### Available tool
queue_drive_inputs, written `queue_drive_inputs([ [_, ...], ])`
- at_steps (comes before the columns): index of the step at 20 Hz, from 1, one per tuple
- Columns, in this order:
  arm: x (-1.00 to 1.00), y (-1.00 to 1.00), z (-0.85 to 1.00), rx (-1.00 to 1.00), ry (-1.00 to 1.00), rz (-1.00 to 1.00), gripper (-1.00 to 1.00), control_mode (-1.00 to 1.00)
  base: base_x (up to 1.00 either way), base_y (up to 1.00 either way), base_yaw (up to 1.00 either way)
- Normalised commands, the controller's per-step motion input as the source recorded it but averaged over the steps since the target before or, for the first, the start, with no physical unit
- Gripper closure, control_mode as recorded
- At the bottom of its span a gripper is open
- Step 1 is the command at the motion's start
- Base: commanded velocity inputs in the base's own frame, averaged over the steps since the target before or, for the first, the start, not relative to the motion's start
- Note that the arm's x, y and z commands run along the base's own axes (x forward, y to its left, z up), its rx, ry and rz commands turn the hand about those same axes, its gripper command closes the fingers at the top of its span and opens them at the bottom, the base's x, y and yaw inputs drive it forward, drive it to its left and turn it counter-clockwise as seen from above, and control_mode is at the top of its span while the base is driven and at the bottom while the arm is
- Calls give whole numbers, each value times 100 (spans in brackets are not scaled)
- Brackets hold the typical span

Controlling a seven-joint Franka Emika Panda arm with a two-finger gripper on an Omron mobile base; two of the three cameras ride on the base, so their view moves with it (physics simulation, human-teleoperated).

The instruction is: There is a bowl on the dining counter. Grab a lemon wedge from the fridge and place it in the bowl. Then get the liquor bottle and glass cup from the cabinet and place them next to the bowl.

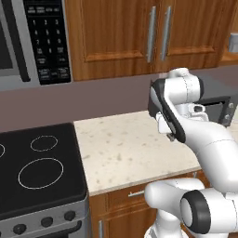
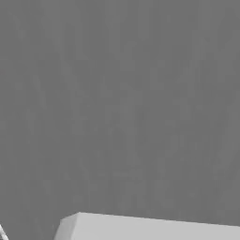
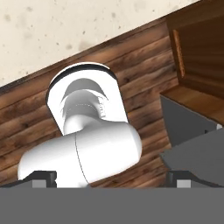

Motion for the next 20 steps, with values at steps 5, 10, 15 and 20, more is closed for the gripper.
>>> queue_drive_inputs([
  [5,0,0,0,0,0,0,-100,100,15,-82,3],
  [10,0,0,0,0,0,0,-100,100,26,-79,1],
  [15,0,0,0,0,0,0,-100,100,43,-73,0],
  [20,0,0,0,0,0,0,-100,100,95,-46,0],
])
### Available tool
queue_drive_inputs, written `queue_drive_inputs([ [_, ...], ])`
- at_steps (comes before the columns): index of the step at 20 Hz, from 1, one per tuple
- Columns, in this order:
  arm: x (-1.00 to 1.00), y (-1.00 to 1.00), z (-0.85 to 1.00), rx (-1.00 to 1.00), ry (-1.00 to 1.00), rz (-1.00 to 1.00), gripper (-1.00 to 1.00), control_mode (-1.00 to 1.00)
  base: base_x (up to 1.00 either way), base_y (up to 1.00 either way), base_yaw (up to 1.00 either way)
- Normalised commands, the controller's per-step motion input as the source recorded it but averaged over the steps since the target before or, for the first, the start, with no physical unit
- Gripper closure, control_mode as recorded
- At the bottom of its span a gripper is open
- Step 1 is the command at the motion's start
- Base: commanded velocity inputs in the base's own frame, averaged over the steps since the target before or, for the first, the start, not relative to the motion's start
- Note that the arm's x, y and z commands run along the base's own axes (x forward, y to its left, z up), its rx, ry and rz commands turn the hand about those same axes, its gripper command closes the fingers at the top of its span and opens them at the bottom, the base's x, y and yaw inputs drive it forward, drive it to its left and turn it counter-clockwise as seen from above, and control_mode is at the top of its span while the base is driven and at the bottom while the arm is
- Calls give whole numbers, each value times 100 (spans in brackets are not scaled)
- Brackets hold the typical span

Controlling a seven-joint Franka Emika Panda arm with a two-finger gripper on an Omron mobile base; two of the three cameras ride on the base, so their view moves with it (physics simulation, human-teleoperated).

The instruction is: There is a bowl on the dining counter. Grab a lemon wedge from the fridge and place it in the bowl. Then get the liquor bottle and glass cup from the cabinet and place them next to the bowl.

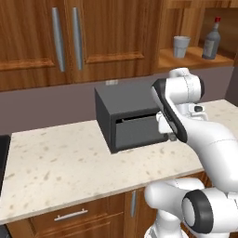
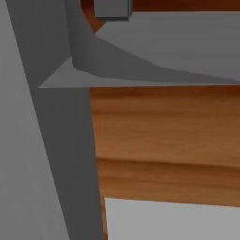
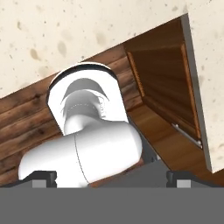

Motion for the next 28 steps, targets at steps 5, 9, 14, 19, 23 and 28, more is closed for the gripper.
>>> queue_drive_inputs([
  [5,0,0,0,0,0,0,-100,100,100,-36,0],
  [9,0,0,0,0,0,0,-100,100,100,-48,0],
  [14,0,0,0,0,0,0,-100,100,100,-61,0],
  [19,0,0,0,0,0,0,-100,100,98,-64,0],
  [23,6,-10,6,1,-4,0,-100,-100,52,-34,0],
  [28,-6,-38,50,1,-45,0,-100,-100,0,0,0],
])
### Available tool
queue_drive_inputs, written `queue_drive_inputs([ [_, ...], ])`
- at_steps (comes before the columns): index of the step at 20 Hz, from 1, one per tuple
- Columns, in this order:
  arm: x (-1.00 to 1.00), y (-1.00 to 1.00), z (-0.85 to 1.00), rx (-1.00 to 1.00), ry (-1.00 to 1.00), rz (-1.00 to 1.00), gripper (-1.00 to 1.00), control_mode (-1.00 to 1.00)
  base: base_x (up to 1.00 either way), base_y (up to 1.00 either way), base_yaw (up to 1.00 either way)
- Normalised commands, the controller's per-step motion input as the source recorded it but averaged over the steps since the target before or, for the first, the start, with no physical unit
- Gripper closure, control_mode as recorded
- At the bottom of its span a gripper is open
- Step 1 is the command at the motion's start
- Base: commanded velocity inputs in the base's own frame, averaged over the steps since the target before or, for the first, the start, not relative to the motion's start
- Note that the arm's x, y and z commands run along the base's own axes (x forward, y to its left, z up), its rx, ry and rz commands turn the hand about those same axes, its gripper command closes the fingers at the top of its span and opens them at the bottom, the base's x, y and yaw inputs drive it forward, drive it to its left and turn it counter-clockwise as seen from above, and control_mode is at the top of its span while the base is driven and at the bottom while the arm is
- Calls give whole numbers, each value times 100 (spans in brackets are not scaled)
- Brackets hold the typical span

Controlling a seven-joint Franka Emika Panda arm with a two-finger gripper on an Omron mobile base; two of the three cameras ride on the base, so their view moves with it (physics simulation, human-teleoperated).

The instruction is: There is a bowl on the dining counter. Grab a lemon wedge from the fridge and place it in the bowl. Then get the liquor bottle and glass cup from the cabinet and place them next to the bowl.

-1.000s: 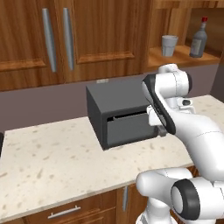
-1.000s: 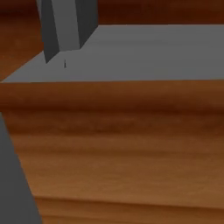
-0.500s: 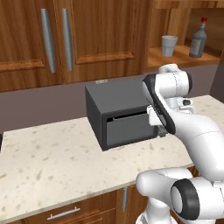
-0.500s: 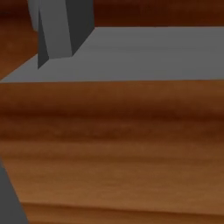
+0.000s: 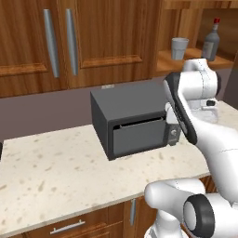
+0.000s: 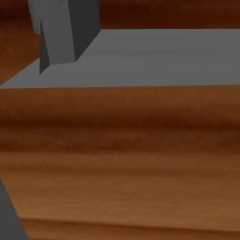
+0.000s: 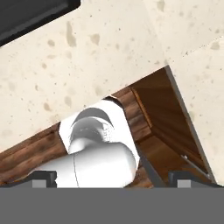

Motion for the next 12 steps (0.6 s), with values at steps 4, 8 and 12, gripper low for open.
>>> queue_drive_inputs([
  [4,-12,-46,57,0,-53,0,-100,-100,0,0,0],
  [8,3,-48,49,0,-37,0,-100,-100,0,0,0],
  [12,30,-45,50,3,-25,0,-100,-100,0,0,0],
])
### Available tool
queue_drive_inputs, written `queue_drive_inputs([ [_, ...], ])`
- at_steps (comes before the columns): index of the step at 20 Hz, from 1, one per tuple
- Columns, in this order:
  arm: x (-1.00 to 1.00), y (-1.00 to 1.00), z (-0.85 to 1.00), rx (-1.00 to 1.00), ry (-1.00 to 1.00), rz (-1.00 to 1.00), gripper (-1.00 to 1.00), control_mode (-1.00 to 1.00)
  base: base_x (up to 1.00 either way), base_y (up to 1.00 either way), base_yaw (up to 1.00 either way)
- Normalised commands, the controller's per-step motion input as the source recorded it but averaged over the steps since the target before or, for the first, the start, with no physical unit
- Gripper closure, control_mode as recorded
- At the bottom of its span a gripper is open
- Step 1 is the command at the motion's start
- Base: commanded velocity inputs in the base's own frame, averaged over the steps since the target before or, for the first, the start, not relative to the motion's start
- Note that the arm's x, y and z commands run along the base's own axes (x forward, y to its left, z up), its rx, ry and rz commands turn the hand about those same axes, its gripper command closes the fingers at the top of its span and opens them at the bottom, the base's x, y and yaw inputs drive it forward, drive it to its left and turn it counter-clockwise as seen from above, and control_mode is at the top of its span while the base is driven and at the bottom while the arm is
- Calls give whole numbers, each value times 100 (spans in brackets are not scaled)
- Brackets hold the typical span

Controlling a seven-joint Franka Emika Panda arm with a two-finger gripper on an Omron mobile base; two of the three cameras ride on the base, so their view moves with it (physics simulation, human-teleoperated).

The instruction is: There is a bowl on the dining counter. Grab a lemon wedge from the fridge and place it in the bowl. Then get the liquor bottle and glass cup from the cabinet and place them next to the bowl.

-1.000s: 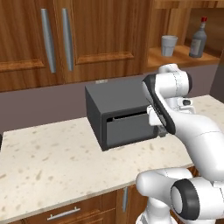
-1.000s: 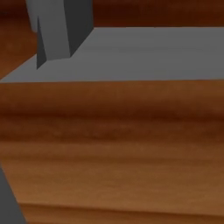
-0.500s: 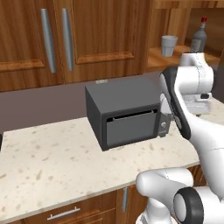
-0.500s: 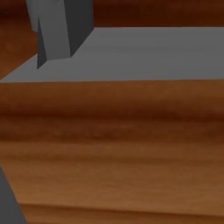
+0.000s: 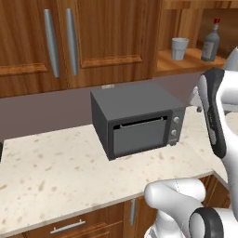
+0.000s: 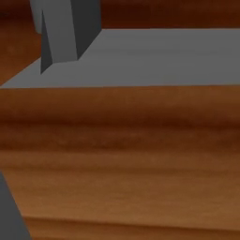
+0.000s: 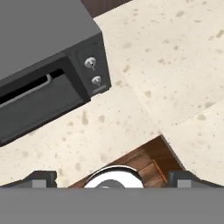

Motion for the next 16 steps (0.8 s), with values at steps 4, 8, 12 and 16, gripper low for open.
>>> queue_drive_inputs([
  [4,32,-35,42,11,-27,0,-100,-100,0,0,0],
  [8,36,-13,39,14,-33,0,-100,-100,0,0,0],
  [12,48,-7,41,7,-35,0,-100,-100,0,0,0],
  [16,57,-1,51,0,-34,-6,-100,-100,0,0,0],
])
